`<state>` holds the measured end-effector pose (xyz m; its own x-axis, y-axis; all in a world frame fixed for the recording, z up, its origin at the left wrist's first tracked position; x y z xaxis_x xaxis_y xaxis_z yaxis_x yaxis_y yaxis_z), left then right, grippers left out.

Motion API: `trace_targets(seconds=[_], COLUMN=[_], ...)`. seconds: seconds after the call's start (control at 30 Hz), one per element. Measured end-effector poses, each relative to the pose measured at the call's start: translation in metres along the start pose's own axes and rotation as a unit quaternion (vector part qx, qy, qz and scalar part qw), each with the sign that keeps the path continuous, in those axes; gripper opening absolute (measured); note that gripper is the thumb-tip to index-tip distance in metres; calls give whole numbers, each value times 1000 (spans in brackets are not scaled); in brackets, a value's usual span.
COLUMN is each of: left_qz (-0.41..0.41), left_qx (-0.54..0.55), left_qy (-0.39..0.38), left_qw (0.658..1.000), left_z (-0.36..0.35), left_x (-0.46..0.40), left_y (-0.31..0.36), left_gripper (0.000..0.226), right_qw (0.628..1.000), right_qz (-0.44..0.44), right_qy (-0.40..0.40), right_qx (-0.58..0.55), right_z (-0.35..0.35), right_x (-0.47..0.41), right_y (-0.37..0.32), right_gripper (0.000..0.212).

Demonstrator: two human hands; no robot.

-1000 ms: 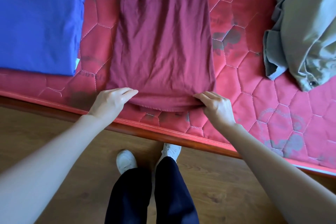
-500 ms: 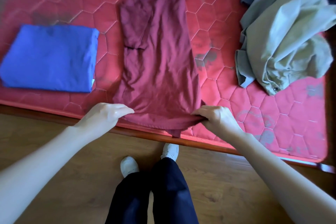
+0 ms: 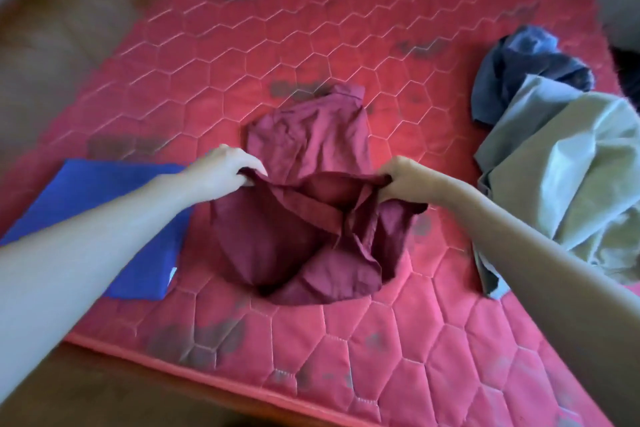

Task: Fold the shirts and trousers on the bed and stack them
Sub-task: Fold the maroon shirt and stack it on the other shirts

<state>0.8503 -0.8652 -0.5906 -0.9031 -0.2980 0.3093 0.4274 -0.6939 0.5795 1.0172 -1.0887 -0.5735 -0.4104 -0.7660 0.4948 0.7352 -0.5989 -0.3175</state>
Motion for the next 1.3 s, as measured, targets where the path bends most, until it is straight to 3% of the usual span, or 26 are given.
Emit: trace_targets(seconds=[0.1, 0.17, 0.23, 0.37, 0.5, 0.6, 0.73, 0.9, 0.97, 1.07, 1.23, 1.3], left_qz=[41, 79, 76, 22, -34, -50, -33, -44, -62, -66, 59, 99], left_qx=[-74, -116, -147, -148, -117, -110, -104, -51, -25, -8, 107, 201], left_qy=[63, 59, 59, 10, 42, 47, 57, 164, 220, 275, 318, 324], left_qw=[994, 988, 984, 989, 992, 992, 992, 984, 973, 959, 940, 919], left_z=[4, -17, -45, -119, -164, -190, -211, -208, -199, -181, -161, -158], left_x=[-65, -85, -93, -64, -11, 22, 46, 57, 65, 83, 101, 102], left_y=[-17, -33, -37, -28, -9, -2, -11, -19, -19, -25, -62, -72], left_gripper=[48, 60, 63, 62, 66, 76, 80, 61, 42, 16, 10, 9], right_qw=[997, 995, 991, 988, 983, 981, 976, 948, 934, 915, 895, 902], right_qz=[-59, -95, -112, -41, 35, 80, 146, 165, 193, 252, 299, 301], right_qy=[49, 41, 67, 146, 180, 179, 140, 244, 272, 276, 269, 220], right_qx=[-15, 11, 34, 16, 0, -3, 75, 124, 131, 154, 194, 217], right_z=[7, -10, -31, -76, -123, -151, -177, -162, -149, -129, -90, -86], right_x=[-75, -110, -126, -112, -72, -41, -20, -17, -17, -22, -63, -96], right_y=[45, 73, 86, 65, 36, 22, 7, -6, -18, -44, -98, -120], right_gripper=[12, 53, 72, 65, 55, 63, 77, 45, 29, 21, 12, 17])
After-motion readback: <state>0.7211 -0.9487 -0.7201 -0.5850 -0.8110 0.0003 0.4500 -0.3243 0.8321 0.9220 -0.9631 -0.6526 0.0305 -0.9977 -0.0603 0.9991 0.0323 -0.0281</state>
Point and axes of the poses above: each hand's wrist, its own x-axis away from the middle knuckle, its own z-axis out of the back of the hand, y = z × x, the point moved 7 cm from there along -x, towards the middle knuckle, and after that the axes turned 10 degrees about x, right-handed, at the moved point
